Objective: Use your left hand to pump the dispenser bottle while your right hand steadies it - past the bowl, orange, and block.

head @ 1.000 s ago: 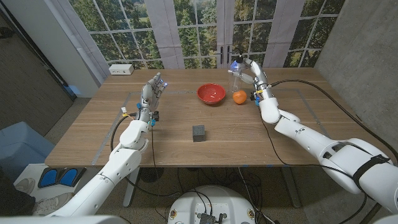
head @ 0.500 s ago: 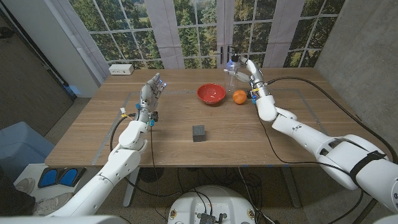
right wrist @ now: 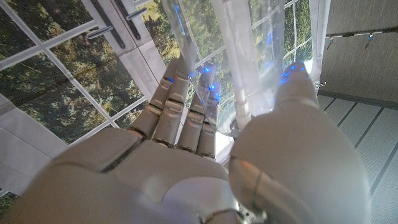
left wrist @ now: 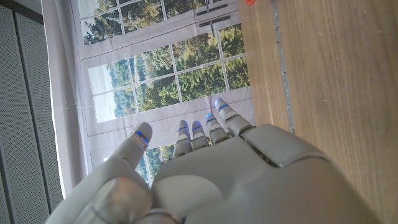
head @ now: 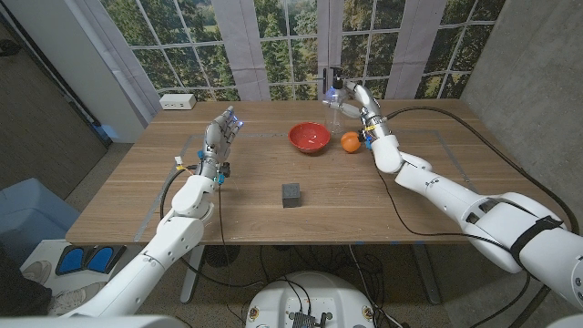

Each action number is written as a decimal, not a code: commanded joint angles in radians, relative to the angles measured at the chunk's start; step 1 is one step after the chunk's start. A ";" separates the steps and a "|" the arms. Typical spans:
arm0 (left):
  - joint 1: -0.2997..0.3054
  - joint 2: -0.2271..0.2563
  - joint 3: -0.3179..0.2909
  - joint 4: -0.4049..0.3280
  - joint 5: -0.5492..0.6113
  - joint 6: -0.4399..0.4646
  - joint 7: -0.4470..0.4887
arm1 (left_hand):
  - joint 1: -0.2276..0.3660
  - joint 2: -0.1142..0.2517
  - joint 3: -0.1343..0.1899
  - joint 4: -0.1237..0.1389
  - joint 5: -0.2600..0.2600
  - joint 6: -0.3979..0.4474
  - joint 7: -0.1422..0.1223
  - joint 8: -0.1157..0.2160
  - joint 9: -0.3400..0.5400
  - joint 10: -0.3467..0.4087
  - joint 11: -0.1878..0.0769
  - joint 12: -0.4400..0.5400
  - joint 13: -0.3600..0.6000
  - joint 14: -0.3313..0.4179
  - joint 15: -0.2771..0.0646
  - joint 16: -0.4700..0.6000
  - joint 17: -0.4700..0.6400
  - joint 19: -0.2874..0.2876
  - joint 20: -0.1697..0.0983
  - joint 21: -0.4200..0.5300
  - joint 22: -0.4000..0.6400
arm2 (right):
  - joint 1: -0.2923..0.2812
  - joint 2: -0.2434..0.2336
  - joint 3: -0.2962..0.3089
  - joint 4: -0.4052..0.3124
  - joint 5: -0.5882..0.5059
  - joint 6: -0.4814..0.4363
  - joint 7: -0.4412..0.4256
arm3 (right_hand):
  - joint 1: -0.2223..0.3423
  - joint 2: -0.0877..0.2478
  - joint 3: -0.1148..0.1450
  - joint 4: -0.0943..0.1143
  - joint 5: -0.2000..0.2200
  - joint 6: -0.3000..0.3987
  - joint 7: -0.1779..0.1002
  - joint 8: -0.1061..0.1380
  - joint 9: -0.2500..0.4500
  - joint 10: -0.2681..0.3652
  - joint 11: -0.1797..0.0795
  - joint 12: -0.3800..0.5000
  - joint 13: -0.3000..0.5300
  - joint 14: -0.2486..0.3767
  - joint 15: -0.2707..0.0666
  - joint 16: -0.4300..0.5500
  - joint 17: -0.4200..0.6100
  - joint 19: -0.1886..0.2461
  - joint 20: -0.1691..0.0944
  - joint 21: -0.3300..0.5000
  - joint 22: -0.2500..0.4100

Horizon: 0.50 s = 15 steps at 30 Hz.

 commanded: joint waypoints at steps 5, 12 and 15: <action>-0.015 -0.004 -0.001 0.031 -0.012 -0.009 -0.021 | -0.012 0.052 0.007 -0.004 0.001 0.009 0.003 0.002 0.004 0.012 -0.003 0.004 0.002 0.013 -0.013 0.005 0.003 0.007 -0.004 -0.002 0.003 | -0.026 -0.089 -0.006 -0.222 -0.070 -0.188 0.088 | 0.242 0.234 0.015 0.023 0.007 0.196 -0.195 0.005 0.007 0.133 -0.124 -0.008 0.006 0.141 -0.228 -0.008 0.006 -0.007 -0.159 0.015 -0.001; -0.029 -0.012 0.001 0.056 -0.018 -0.023 -0.039 | -0.013 0.052 0.007 -0.004 0.001 0.009 0.003 0.002 0.004 0.013 -0.002 0.003 0.002 0.014 -0.014 0.005 0.003 0.007 -0.003 -0.002 0.003 | -0.058 -0.140 0.010 -0.373 -0.094 -0.313 0.170 | 0.242 0.232 0.013 0.023 0.008 0.197 -0.198 0.007 0.010 0.132 -0.125 -0.010 0.008 0.138 -0.227 -0.013 0.009 -0.012 -0.159 0.019 -0.004; -0.034 -0.012 0.002 0.063 -0.019 -0.025 -0.047 | -0.013 0.052 0.007 -0.004 0.001 0.010 0.003 0.002 0.004 0.014 -0.003 0.003 0.002 0.014 -0.013 0.004 0.003 0.008 -0.003 -0.002 0.003 | -0.065 -0.157 0.013 -0.425 -0.111 -0.372 0.207 | 0.242 0.232 0.011 0.024 0.009 0.196 -0.201 0.006 0.011 0.133 -0.125 -0.012 0.008 0.138 -0.227 -0.015 0.011 -0.016 -0.159 0.021 -0.007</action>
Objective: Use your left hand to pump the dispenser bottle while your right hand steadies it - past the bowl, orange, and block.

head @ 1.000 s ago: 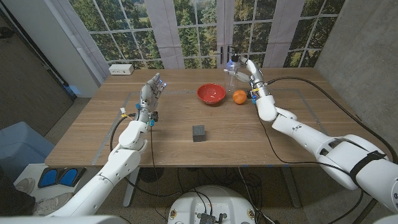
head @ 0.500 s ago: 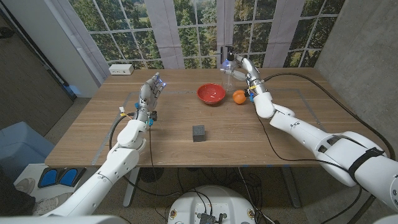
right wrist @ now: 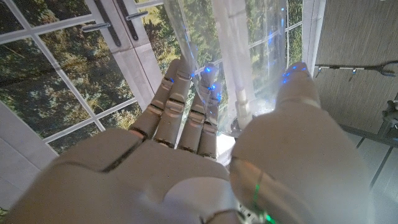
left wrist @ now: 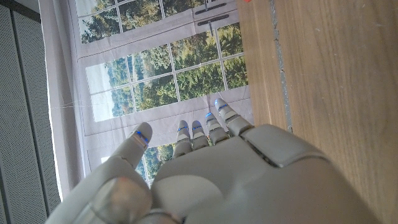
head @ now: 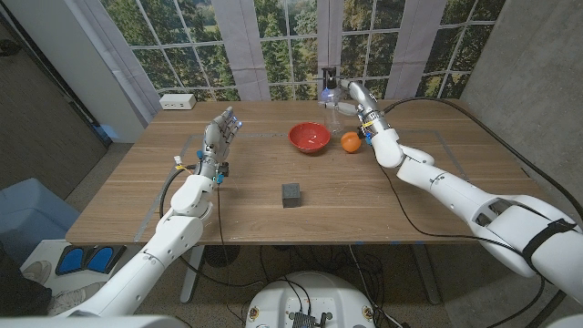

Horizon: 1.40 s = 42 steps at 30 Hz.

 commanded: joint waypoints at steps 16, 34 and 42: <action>-0.043 -0.006 0.005 0.056 0.009 -0.033 -0.033 | -0.013 0.051 0.007 -0.006 0.001 0.010 0.004 0.001 0.004 0.008 0.003 0.001 0.002 0.005 -0.014 0.002 0.001 0.008 -0.002 -0.002 0.003 | -0.047 -0.135 0.008 -0.409 -0.124 -0.397 0.280 | 0.245 0.232 0.010 0.021 0.014 0.198 -0.204 0.005 0.006 0.136 -0.125 -0.009 0.008 0.140 -0.227 -0.012 0.013 -0.016 -0.160 0.019 -0.011; -0.081 -0.003 0.014 0.077 0.034 -0.025 -0.028 | -0.009 0.050 0.010 -0.014 0.001 0.012 -0.001 0.001 0.004 0.009 0.004 -0.001 0.002 0.006 -0.014 0.001 -0.001 0.008 -0.001 -0.002 0.003 | -0.042 -0.135 -0.007 -0.429 -0.159 -0.448 0.309 | 0.247 0.233 0.005 0.024 0.019 0.200 -0.204 0.004 0.006 0.141 -0.125 -0.016 0.010 0.142 -0.227 -0.021 0.022 -0.024 -0.160 0.031 -0.021; -0.100 0.008 0.008 0.094 0.024 0.014 -0.022 | -0.009 0.050 0.010 -0.016 0.001 0.012 -0.001 0.001 0.004 0.009 0.003 -0.002 0.002 0.006 -0.014 0.000 -0.001 0.008 -0.001 -0.002 0.003 | -0.040 -0.135 -0.011 -0.425 -0.163 -0.437 0.306 | 0.248 0.234 0.003 0.024 0.020 0.200 -0.202 0.003 0.007 0.142 -0.125 -0.018 0.012 0.143 -0.227 -0.024 0.025 -0.027 -0.160 0.036 -0.024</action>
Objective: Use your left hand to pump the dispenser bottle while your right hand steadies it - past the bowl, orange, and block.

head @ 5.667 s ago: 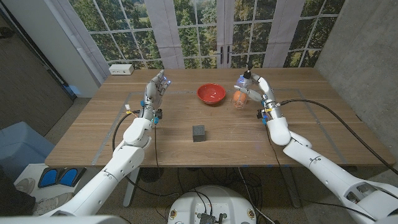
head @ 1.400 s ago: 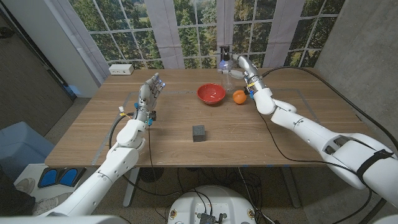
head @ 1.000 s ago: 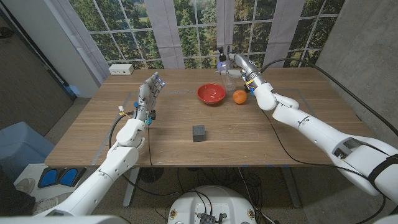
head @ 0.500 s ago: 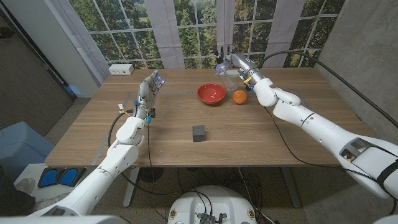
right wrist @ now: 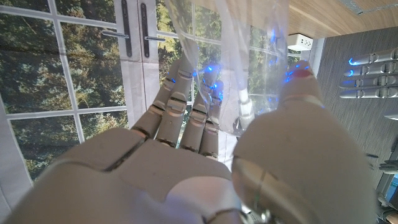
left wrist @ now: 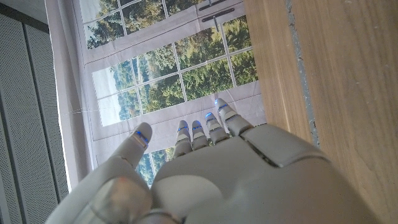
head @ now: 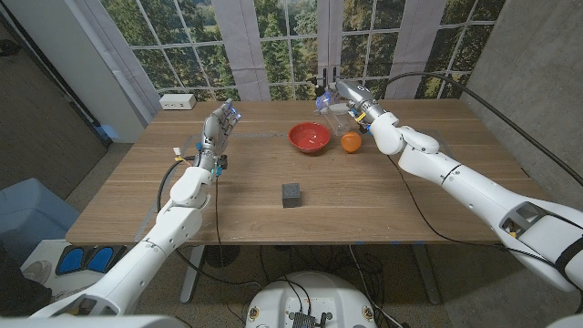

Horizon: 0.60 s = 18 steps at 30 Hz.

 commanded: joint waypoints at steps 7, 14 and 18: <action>-0.054 0.002 -0.007 0.050 -0.052 0.060 -0.029 | -0.009 0.044 0.004 -0.010 0.000 0.013 0.000 0.001 0.004 0.009 0.003 -0.003 0.003 0.007 -0.016 0.000 0.001 0.008 -0.003 -0.003 0.003 | 0.003 -0.007 -0.011 -0.012 -0.025 -0.021 0.014 | 0.248 0.234 0.008 0.019 0.007 0.192 -0.195 0.003 0.004 0.134 -0.122 -0.004 0.005 0.136 -0.218 -0.005 0.007 -0.004 -0.162 0.011 -0.005; -0.076 0.008 -0.008 0.070 -0.056 0.074 -0.038 | -0.004 0.029 -0.003 -0.028 -0.004 0.009 -0.003 -0.001 0.003 0.005 0.000 -0.005 0.002 0.004 -0.017 -0.002 -0.001 0.005 -0.003 -0.004 0.002 | -0.002 -0.009 -0.013 -0.022 -0.030 -0.033 0.025 | 0.248 0.235 0.006 0.020 0.009 0.194 -0.196 0.004 0.007 0.134 -0.122 -0.006 0.009 0.138 -0.218 -0.007 0.010 -0.006 -0.162 0.016 -0.008; -0.091 0.013 -0.006 0.082 -0.059 0.092 -0.043 | -0.002 0.023 -0.006 -0.035 -0.005 0.009 -0.004 -0.001 0.003 0.007 0.000 -0.004 0.002 0.004 -0.016 -0.002 -0.001 0.005 -0.004 -0.004 0.002 | -0.005 -0.009 -0.017 -0.032 -0.034 -0.044 0.033 | 0.249 0.236 0.006 0.021 0.009 0.195 -0.195 0.003 0.006 0.136 -0.122 -0.006 0.010 0.140 -0.218 -0.008 0.012 -0.007 -0.162 0.019 -0.010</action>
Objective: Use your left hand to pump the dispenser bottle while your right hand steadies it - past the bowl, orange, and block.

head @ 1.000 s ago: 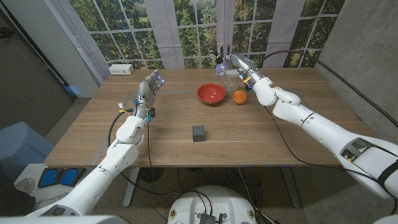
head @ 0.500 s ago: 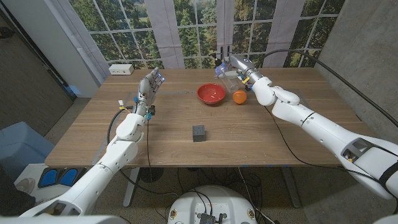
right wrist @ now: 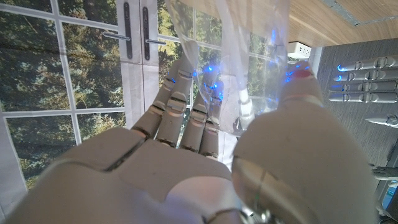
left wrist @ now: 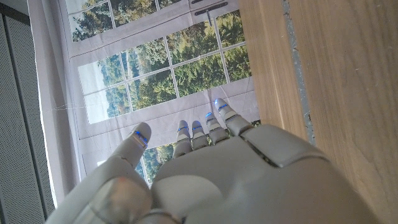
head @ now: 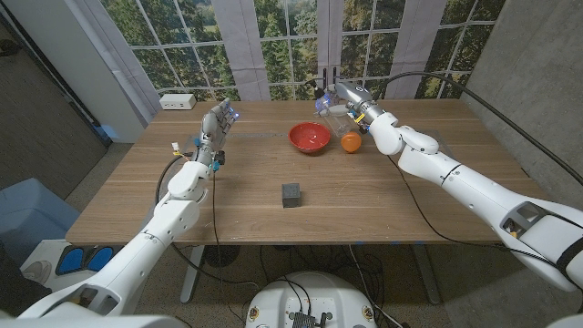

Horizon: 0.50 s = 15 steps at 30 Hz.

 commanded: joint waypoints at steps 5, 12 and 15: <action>-0.058 0.010 0.001 0.047 -0.028 0.051 -0.037 | 0.000 0.018 -0.004 -0.017 -0.006 0.009 -0.005 -0.001 0.003 0.006 0.000 0.000 0.002 0.004 -0.016 -0.002 -0.002 0.004 0.000 -0.005 0.002 | -0.032 0.018 0.006 -0.054 -0.013 -0.096 0.009 | 0.249 0.236 0.010 0.016 0.010 0.193 -0.194 0.002 0.001 0.136 -0.121 -0.002 0.007 0.142 -0.218 -0.002 0.007 -0.004 -0.158 0.009 -0.002; -0.078 0.013 0.003 0.067 -0.023 0.058 -0.039 | 0.005 0.015 -0.007 -0.030 -0.007 0.007 -0.007 -0.002 0.003 0.005 0.000 -0.001 0.002 0.003 -0.015 -0.003 -0.002 0.004 0.014 -0.005 0.002 | -0.029 -0.002 -0.009 -0.067 -0.035 -0.084 0.019 | 0.250 0.236 0.009 0.016 0.011 0.194 -0.195 0.002 0.001 0.137 -0.121 -0.003 0.010 0.145 -0.218 -0.003 0.010 -0.007 -0.158 0.013 -0.005; -0.088 0.013 0.004 0.083 -0.023 0.067 -0.039 | 0.006 0.015 -0.007 -0.032 -0.007 0.006 -0.008 -0.002 0.003 0.006 -0.001 -0.001 0.002 0.003 -0.016 -0.003 -0.002 0.004 0.015 -0.005 0.002 | -0.029 -0.002 -0.011 -0.076 -0.044 -0.099 0.024 | 0.250 0.236 0.008 0.016 0.011 0.194 -0.194 0.002 0.002 0.137 -0.121 -0.003 0.011 0.146 -0.218 -0.004 0.011 -0.008 -0.158 0.014 -0.006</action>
